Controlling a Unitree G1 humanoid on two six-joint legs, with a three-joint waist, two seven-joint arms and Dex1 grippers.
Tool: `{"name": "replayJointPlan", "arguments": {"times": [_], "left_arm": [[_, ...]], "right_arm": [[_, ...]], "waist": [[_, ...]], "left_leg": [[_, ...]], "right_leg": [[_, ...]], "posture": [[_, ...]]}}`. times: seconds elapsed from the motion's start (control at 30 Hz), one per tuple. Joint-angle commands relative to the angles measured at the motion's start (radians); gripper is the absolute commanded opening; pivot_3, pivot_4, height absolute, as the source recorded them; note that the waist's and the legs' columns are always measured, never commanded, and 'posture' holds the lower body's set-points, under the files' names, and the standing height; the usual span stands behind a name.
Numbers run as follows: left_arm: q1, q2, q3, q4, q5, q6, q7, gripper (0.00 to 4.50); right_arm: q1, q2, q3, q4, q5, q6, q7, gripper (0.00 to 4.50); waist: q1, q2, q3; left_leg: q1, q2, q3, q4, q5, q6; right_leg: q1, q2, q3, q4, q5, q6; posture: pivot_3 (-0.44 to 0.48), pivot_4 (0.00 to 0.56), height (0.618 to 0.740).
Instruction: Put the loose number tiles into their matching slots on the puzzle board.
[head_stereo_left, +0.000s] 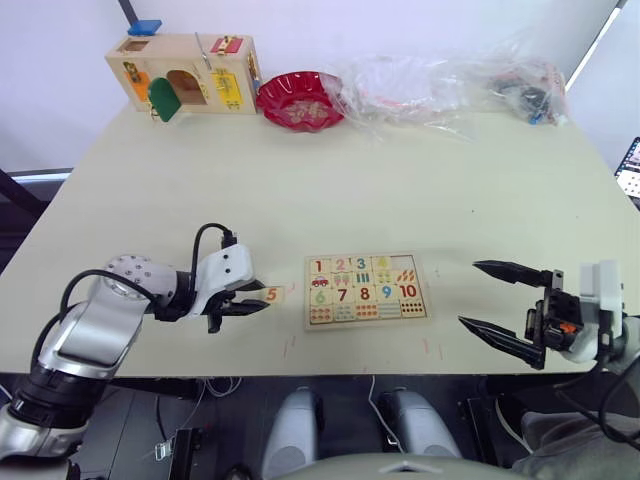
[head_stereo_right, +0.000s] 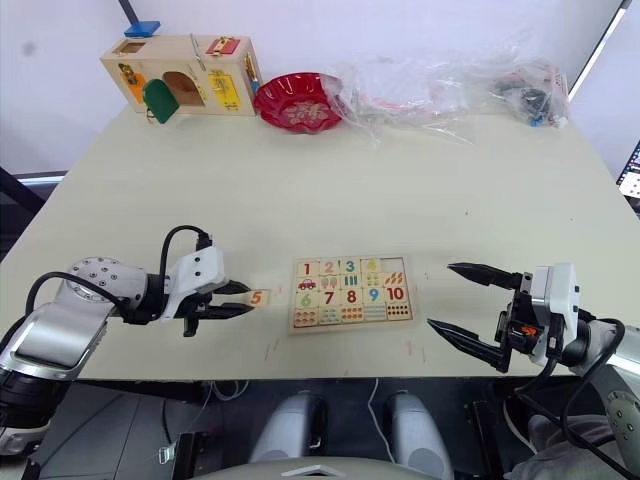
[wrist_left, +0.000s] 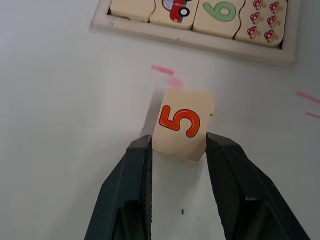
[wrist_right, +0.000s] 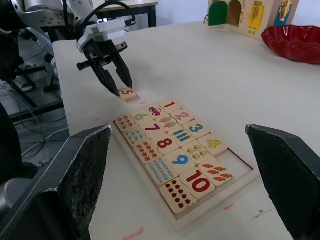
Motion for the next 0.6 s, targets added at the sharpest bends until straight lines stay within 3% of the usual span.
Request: {"name": "replayJointPlan", "arguments": {"times": [0.03,0.13,0.23,0.4,0.6], "left_arm": [[0.008,0.001,-0.008,0.003,-0.003,-0.023,0.009,1.50],[0.016,0.008,0.001,0.036,-0.018,-0.061,-0.004,2.34],[0.019,0.032,0.030,0.112,-0.047,-0.137,-0.062,3.77],[-0.022,0.051,0.026,0.263,-0.087,-0.321,-0.204,3.77],[-0.200,-0.016,-0.050,0.498,-0.077,-0.469,-0.355,3.77]], "right_arm": [[0.010,-0.008,-0.009,-0.031,0.005,-0.013,0.008,4.50],[0.016,-0.007,-0.011,-0.031,0.002,-0.016,0.012,4.50],[0.016,-0.008,-0.011,-0.031,0.001,-0.017,0.013,4.50],[0.007,-0.009,-0.006,-0.025,-0.005,-0.019,0.014,4.50],[0.008,-0.010,-0.016,-0.028,-0.010,-0.023,0.014,4.50]], "waist": [[0.000,0.000,0.000],[0.000,0.000,0.000],[-0.001,0.000,0.000],[-0.003,0.000,0.000],[0.015,0.000,0.000]], "left_leg": [[0.000,0.000,0.000,0.000,0.000,0.000],[0.000,0.000,0.000,0.000,0.000,0.000],[0.000,0.000,0.000,0.000,0.000,0.000],[0.000,0.000,0.000,-0.001,0.000,0.000],[0.000,-0.001,0.001,0.001,0.000,0.000]], "right_leg": [[0.000,0.000,0.000,0.000,0.000,0.000],[0.000,0.000,0.000,0.000,0.000,0.000],[0.000,0.000,0.000,0.000,0.000,0.000],[0.000,0.000,0.000,0.000,0.000,0.000],[0.000,0.000,0.000,0.000,0.000,0.000]], "posture": [[0.000,0.150,0.740],[0.000,0.150,0.740],[0.000,0.150,0.740],[0.000,0.150,0.740],[0.000,0.150,0.740]]}}
